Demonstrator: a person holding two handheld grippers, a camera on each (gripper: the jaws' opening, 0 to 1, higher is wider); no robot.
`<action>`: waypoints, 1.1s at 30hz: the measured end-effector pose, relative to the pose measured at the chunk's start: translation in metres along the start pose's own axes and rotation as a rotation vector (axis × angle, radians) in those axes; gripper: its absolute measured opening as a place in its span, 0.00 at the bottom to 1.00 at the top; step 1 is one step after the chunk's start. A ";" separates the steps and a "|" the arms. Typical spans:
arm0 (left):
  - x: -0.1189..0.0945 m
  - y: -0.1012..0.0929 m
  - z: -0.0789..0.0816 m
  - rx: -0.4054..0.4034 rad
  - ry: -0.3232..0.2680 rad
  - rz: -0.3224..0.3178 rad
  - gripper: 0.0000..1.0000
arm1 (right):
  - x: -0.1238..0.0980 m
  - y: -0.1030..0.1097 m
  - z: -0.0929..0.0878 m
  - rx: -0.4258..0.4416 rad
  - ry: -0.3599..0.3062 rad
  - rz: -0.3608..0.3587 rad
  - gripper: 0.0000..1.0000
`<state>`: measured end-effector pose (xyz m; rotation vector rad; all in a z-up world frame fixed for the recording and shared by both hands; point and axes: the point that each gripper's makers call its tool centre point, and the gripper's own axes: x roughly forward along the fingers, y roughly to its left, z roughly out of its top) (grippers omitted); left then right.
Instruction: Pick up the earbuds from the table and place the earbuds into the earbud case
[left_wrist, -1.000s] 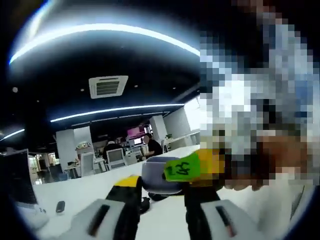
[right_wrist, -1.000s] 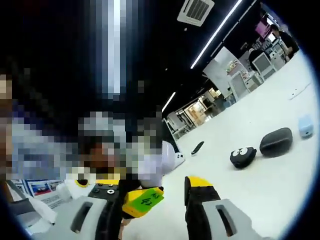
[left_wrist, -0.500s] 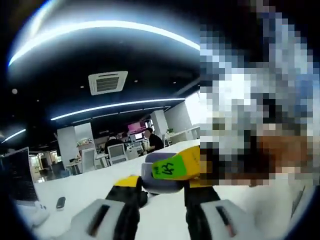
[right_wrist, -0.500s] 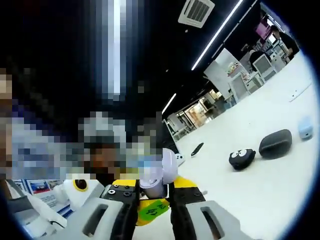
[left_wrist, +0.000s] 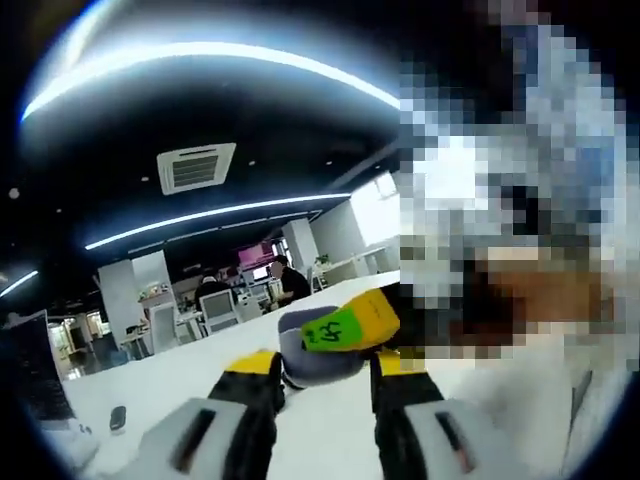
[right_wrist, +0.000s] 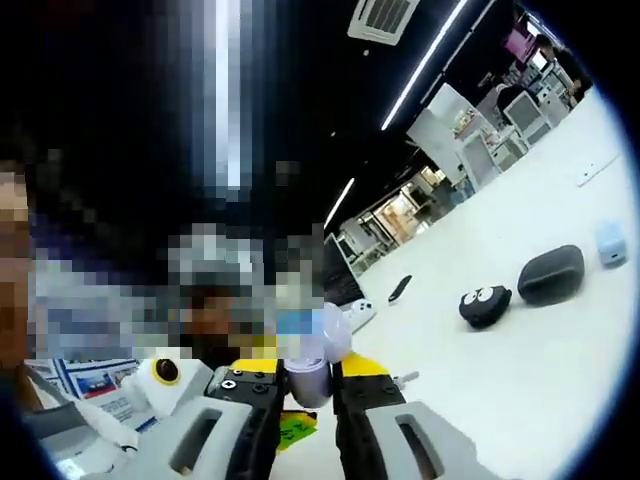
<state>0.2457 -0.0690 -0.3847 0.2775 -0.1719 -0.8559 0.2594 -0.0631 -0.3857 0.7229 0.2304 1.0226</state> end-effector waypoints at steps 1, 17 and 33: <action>0.000 -0.003 0.000 -0.027 -0.001 -0.019 0.41 | -0.001 0.000 0.000 0.004 0.002 0.003 0.17; -0.019 -0.036 0.036 -0.105 -0.065 -0.476 0.44 | -0.014 0.018 -0.013 0.055 0.140 0.133 0.16; -0.023 -0.056 0.010 0.373 0.031 -0.466 0.33 | -0.024 0.041 -0.033 0.074 0.298 0.247 0.16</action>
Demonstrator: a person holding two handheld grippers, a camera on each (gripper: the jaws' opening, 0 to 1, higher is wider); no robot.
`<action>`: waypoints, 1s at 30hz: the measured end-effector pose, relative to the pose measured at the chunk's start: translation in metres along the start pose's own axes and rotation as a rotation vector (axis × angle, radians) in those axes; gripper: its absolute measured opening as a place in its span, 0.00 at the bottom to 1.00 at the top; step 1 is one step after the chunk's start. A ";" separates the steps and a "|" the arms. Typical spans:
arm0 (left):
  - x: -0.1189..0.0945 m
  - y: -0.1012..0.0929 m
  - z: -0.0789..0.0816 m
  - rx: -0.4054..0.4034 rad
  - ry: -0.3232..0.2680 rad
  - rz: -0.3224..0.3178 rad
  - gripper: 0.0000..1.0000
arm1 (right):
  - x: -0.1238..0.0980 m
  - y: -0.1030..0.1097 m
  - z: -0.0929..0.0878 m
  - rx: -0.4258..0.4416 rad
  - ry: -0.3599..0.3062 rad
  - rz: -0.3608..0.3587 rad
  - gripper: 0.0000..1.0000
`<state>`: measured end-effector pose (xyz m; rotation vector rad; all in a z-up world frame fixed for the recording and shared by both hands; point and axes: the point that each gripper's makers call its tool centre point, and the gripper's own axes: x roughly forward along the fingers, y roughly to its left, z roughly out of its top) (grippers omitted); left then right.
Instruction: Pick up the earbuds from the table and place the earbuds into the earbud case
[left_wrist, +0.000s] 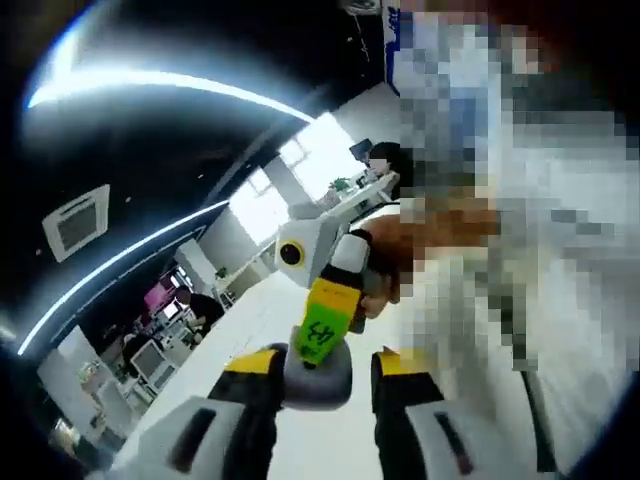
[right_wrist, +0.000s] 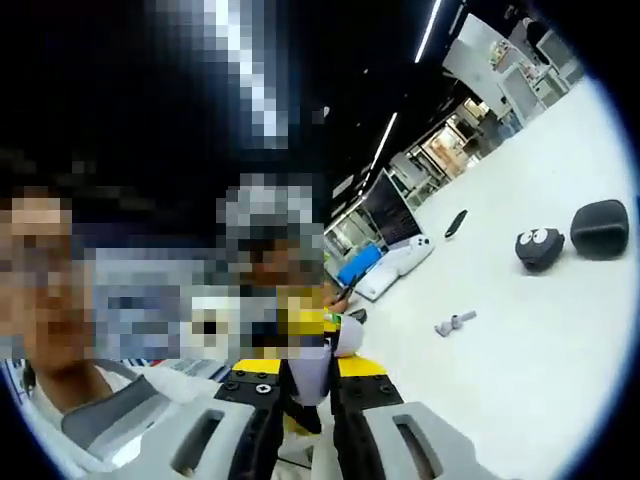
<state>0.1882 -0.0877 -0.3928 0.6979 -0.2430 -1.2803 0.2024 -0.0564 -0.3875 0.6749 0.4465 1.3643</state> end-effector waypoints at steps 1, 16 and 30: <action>-0.001 0.000 0.000 0.011 0.002 0.001 0.30 | 0.002 0.002 -0.004 -0.004 0.007 0.000 0.16; -0.004 0.004 0.010 0.213 0.012 0.046 0.28 | 0.007 0.015 -0.020 -0.119 0.076 0.034 0.16; -0.015 0.012 0.012 -0.118 -0.129 -0.039 0.43 | -0.008 0.006 -0.011 -0.129 0.029 -0.025 0.15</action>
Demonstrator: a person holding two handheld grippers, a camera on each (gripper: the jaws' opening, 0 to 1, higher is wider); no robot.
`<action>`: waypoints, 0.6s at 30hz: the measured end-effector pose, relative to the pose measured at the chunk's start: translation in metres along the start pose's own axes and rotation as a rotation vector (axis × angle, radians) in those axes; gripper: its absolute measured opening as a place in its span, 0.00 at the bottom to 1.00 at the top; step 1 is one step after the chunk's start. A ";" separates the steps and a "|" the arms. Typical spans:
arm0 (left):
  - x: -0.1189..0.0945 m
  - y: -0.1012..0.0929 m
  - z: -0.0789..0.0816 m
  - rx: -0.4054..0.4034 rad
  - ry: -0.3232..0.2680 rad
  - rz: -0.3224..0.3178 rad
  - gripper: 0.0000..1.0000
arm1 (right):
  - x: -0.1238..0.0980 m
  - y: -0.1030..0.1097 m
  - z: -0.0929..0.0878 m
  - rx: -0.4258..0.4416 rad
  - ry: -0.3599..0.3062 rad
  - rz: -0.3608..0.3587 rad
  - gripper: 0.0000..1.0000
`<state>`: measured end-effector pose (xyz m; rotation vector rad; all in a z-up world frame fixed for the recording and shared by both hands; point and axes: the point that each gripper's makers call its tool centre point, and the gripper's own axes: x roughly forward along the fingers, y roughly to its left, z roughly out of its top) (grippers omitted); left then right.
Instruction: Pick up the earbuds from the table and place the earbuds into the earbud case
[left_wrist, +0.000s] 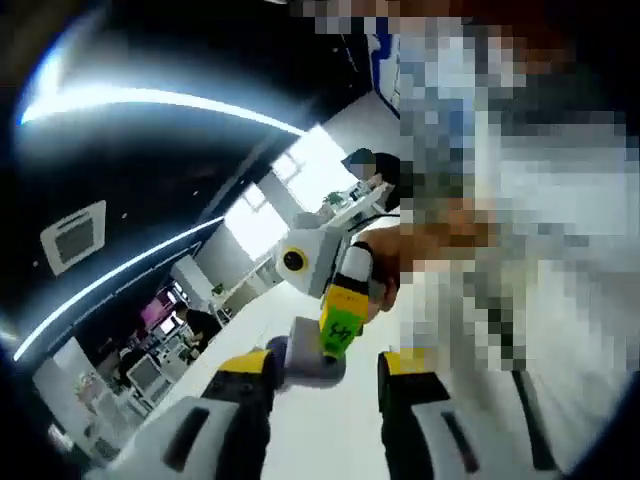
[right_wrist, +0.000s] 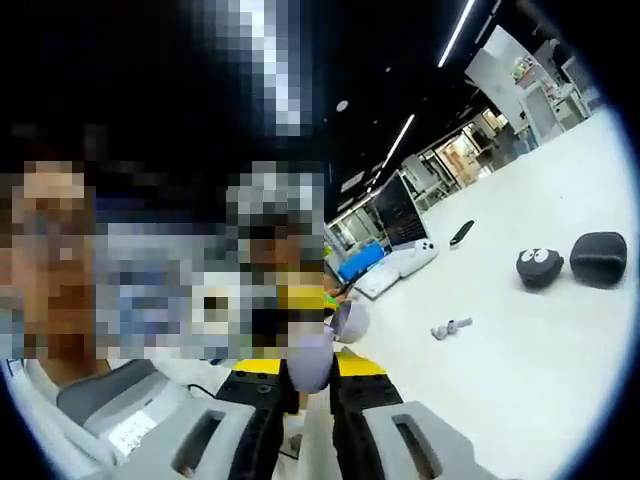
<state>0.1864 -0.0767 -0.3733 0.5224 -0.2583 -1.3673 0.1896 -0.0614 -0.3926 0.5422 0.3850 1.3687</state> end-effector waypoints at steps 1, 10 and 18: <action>-0.004 0.004 0.001 -0.061 -0.025 -0.005 0.43 | -0.003 -0.001 0.000 -0.010 -0.001 -0.006 0.15; -0.051 0.054 -0.042 -0.461 -0.044 0.098 0.39 | -0.025 -0.004 -0.009 -0.197 -0.013 -0.067 0.15; -0.077 0.067 -0.108 -0.588 0.106 0.148 0.39 | -0.044 0.000 -0.023 -0.351 0.001 -0.101 0.16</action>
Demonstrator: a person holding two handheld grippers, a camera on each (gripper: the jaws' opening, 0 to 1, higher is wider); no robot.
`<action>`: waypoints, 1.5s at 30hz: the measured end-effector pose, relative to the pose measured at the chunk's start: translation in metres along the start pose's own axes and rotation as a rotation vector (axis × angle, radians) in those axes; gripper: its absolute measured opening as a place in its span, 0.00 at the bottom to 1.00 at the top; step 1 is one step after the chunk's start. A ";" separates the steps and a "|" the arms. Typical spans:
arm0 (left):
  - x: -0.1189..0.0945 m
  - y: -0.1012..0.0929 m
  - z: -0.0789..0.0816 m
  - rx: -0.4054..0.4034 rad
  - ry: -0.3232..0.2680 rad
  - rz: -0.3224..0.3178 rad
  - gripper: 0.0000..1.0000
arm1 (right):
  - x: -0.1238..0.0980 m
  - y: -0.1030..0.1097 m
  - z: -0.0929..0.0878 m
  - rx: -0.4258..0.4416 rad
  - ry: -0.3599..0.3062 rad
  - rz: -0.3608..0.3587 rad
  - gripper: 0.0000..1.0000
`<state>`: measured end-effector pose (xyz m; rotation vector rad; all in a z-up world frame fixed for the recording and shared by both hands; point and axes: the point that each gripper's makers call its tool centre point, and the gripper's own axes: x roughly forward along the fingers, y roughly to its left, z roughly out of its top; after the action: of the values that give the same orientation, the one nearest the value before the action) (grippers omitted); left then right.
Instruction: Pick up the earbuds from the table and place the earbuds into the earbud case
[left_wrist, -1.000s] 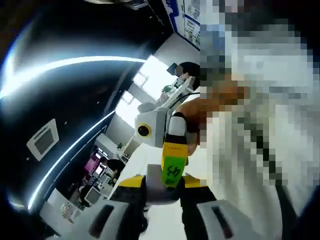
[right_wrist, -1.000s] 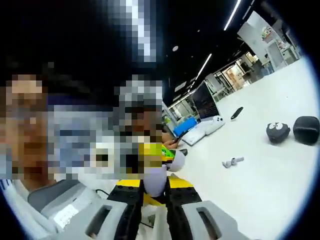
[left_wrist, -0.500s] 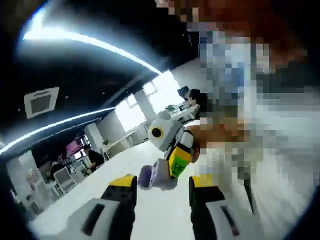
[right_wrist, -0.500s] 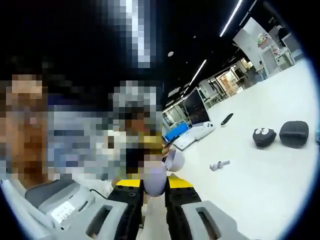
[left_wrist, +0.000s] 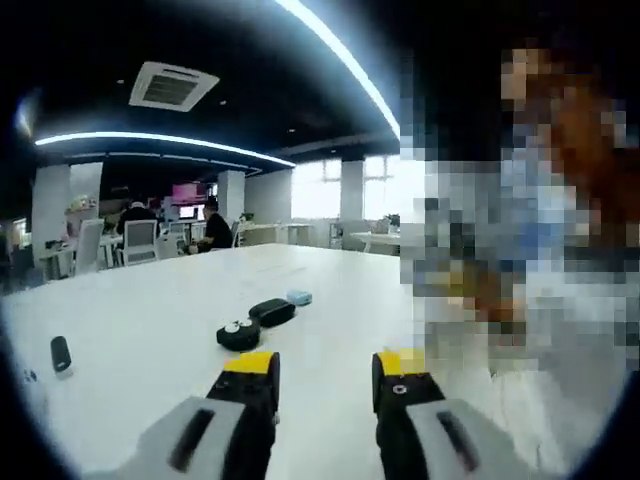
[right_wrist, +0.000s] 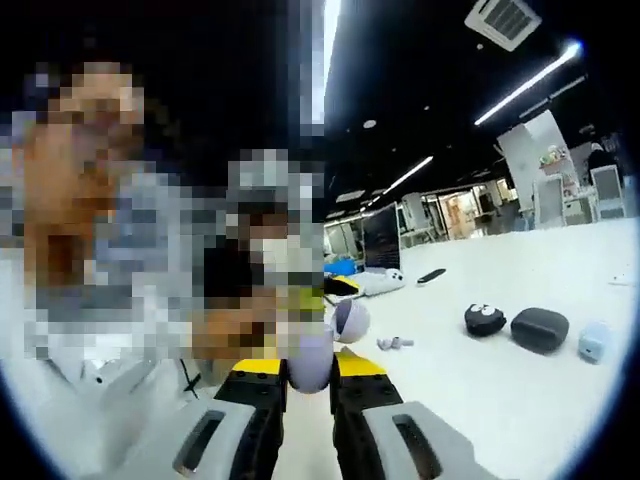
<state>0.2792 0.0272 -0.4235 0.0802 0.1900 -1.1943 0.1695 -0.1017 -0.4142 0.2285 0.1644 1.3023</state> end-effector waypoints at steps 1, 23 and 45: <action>0.000 0.005 -0.007 -0.002 0.019 0.009 0.38 | -0.002 -0.004 0.000 -0.019 -0.002 -0.005 0.15; 0.023 0.035 -0.068 0.065 0.227 0.029 0.28 | -0.017 -0.029 0.000 -0.120 0.021 -0.046 0.16; 0.049 0.036 -0.078 0.129 0.608 0.056 0.20 | -0.012 -0.025 -0.011 -0.117 0.057 -0.056 0.16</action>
<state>0.3215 0.0077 -0.5104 0.5605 0.6385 -1.0974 0.1870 -0.1185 -0.4313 0.0865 0.1412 1.2587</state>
